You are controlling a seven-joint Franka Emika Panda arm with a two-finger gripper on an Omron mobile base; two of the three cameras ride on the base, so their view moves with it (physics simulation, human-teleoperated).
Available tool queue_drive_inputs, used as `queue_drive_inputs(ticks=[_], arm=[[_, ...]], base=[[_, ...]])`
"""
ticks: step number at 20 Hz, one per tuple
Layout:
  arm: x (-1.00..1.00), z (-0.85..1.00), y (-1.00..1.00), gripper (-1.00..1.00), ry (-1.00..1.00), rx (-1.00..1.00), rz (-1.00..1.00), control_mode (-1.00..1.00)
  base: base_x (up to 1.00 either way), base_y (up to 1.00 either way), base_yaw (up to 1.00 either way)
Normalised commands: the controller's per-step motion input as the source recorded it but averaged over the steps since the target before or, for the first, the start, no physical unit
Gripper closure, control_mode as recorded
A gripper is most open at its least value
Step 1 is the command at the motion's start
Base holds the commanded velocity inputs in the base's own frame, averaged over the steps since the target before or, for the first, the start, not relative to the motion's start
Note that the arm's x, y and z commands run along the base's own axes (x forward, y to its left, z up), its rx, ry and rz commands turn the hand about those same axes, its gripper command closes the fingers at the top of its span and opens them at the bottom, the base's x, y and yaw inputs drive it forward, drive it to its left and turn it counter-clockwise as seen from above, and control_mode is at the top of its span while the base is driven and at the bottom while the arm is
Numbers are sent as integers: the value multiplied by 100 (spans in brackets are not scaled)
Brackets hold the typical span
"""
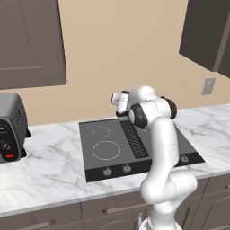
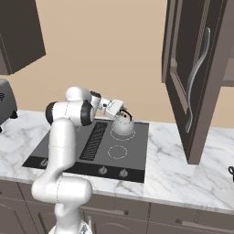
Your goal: Pick the kettle from the cabinet and place it on a stove burner. Then pick the pot from the counter and place it on another stove burner. Finally, turn both burners on.
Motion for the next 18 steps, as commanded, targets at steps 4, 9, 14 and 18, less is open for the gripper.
queue_drive_inputs(ticks=[4,9,14,18], arm=[[-11,-12,0,-100,-8,0,0,-100],[-15,-15,0,-100,-7,0,0,-100],[-16,-21,20,-100,-5,0,-1,-100],[-6,-19,38,-100,-2,0,-3,-100]], base=[[0,0,0],[0,0,0],[0,0,0],[0,0,0]])
